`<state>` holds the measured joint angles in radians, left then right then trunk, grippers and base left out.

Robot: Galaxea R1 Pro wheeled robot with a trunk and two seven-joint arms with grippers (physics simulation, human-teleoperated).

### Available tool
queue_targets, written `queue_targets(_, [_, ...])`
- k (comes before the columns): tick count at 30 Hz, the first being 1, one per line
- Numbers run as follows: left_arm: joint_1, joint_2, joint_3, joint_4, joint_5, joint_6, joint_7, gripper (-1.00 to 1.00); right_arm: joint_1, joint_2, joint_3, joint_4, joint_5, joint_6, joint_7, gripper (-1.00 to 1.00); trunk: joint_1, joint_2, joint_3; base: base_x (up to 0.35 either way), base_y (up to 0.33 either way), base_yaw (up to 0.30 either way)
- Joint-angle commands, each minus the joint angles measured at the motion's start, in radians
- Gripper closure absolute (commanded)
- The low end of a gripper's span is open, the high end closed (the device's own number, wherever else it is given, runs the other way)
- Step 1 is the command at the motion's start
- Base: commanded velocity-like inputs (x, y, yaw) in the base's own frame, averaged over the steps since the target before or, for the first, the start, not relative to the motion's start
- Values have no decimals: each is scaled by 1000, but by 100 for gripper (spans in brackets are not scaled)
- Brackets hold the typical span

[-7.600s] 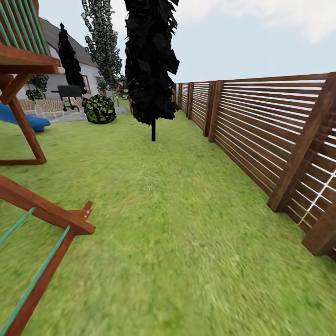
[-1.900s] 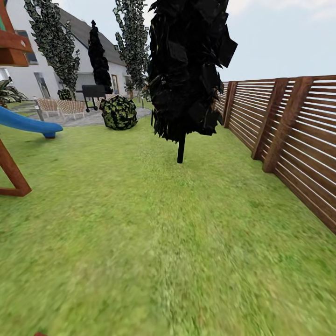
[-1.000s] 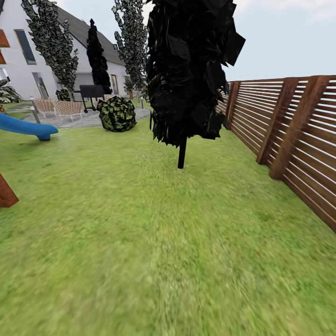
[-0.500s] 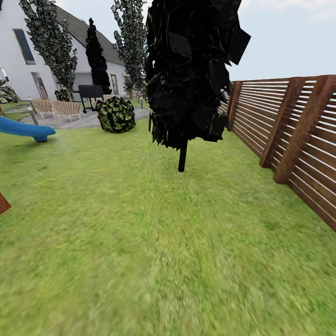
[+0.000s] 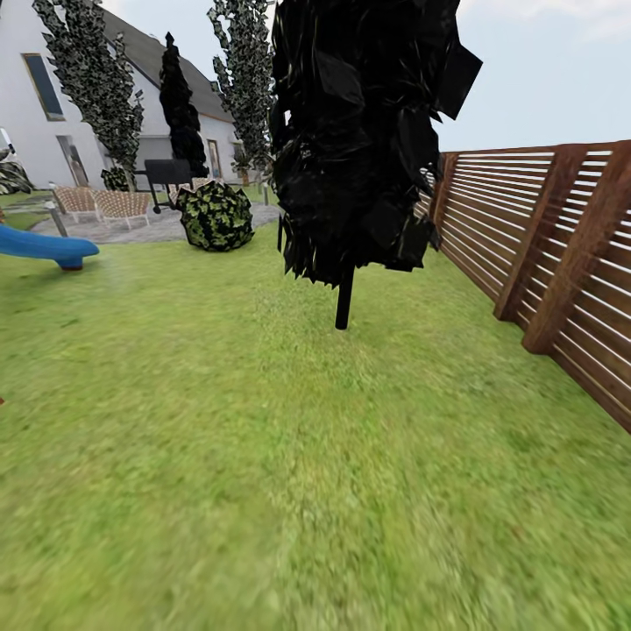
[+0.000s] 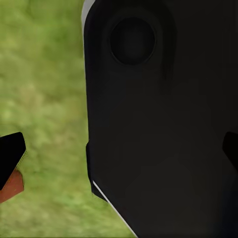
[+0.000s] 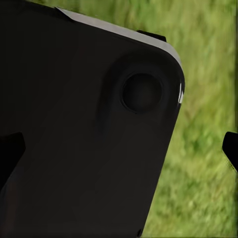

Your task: Take the three Easter eggs out of the wicker basket on the lawn in the garden, then place them on the lawn next to a single tree (choose any tree) so that all three eggs are next to the same tree and none are left in the basket.

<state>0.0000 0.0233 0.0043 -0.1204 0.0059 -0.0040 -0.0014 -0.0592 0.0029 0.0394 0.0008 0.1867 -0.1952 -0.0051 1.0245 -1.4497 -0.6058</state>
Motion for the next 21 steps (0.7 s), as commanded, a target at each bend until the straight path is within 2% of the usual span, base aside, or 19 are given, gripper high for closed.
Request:
queue_targets(1, [0,0,0,-1,0,0,0,-100,-1,1,3,0,2,-3,0,-100,1,0,-1,322,0,0])
queue_targets(18, [0,-3,0,-1,0,-1,1,-100,-1,-7,7,1,9,-2,0,-100,1,0,-1,322,0,0])
queue_targets(21, [0,-3,0,-1,0,-1,1,-100,-1,-9,9,1,12,-2,0,-100,1,0,-1,322,0,148])
